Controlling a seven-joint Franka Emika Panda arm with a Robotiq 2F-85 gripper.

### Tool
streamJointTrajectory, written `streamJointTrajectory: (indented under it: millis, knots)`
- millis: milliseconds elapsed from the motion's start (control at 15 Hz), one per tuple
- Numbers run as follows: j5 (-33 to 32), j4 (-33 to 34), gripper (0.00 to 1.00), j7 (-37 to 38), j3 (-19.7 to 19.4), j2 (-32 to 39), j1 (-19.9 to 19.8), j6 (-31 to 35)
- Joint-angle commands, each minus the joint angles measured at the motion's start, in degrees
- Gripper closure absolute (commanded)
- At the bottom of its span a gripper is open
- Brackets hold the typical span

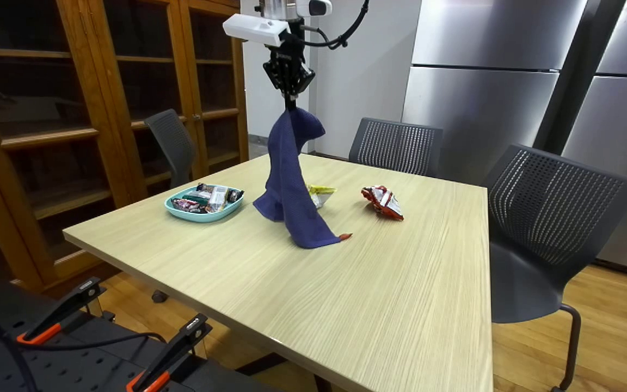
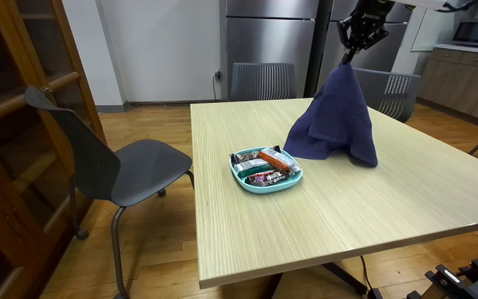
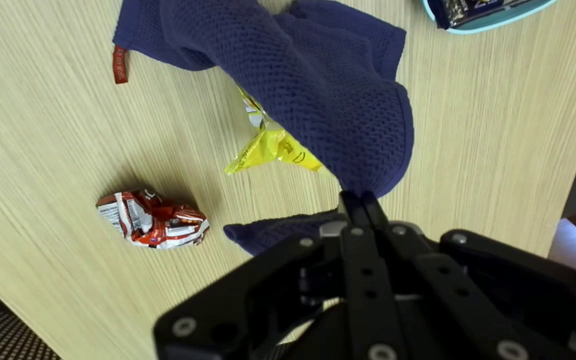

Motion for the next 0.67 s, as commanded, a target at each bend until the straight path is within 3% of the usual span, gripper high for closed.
streamJointTrajectory:
  millis: [0, 600]
  knots:
    - [-0.24, 0.25, 1.00, 2.44, 0.75, -1.72, 0.20, 0.85]
    - [-2.73, 3.81, 1.00, 7.67, 2.60, 3.60, 3.50, 1.28]
